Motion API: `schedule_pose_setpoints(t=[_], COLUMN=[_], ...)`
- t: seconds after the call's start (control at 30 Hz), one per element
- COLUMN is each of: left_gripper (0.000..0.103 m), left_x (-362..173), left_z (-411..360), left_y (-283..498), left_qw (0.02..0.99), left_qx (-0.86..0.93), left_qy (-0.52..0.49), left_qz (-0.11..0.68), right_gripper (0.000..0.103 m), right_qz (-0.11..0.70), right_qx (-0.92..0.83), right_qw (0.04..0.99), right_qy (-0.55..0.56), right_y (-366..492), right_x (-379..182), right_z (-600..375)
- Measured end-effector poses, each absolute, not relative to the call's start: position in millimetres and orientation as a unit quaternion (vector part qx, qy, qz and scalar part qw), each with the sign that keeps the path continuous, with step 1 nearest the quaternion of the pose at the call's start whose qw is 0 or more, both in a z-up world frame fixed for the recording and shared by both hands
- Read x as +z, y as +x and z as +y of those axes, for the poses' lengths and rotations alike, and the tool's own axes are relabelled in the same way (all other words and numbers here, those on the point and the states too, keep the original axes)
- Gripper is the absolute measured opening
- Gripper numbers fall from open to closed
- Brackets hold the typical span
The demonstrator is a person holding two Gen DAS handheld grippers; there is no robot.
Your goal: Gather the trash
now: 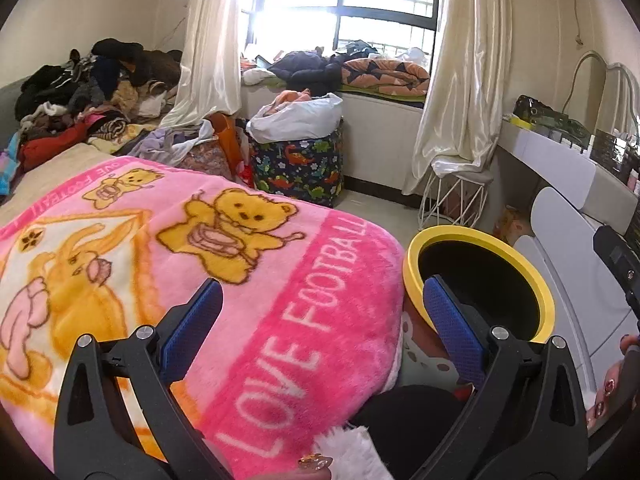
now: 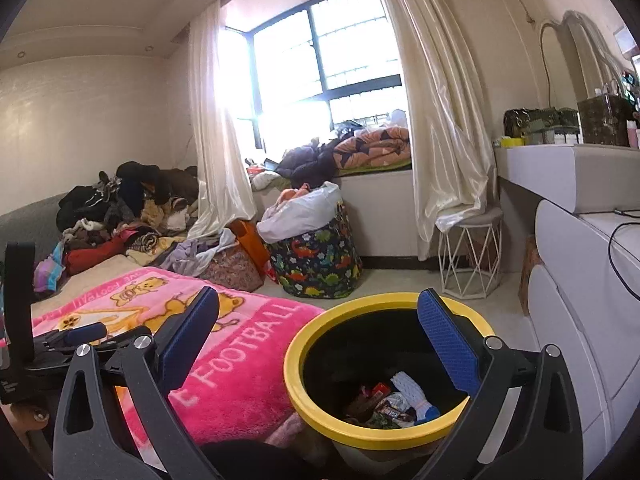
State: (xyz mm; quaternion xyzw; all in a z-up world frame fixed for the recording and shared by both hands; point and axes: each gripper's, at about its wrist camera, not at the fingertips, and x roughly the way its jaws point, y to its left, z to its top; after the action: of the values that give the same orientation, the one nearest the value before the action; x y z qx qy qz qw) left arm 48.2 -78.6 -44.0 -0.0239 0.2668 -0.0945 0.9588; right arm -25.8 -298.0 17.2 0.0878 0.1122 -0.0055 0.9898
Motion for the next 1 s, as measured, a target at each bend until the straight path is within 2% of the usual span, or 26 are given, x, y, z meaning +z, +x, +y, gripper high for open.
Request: schedule_pose_setpoints(t=[1.0], left_gripper=[0.092], left_x=[-39.3], left_z=[-74.8], left_y=[40.4], left_qw=[0.964], left_qx=[-0.093], left_qy=[-0.024], left_qz=[0.248], right_gripper=[0.097], right_qz=[0.114], right_qx=[-0.007], right_qw=[0.99], right_qy=[0.077], right_y=[-25.5], right_x=[10.8], right_z=[-292.8])
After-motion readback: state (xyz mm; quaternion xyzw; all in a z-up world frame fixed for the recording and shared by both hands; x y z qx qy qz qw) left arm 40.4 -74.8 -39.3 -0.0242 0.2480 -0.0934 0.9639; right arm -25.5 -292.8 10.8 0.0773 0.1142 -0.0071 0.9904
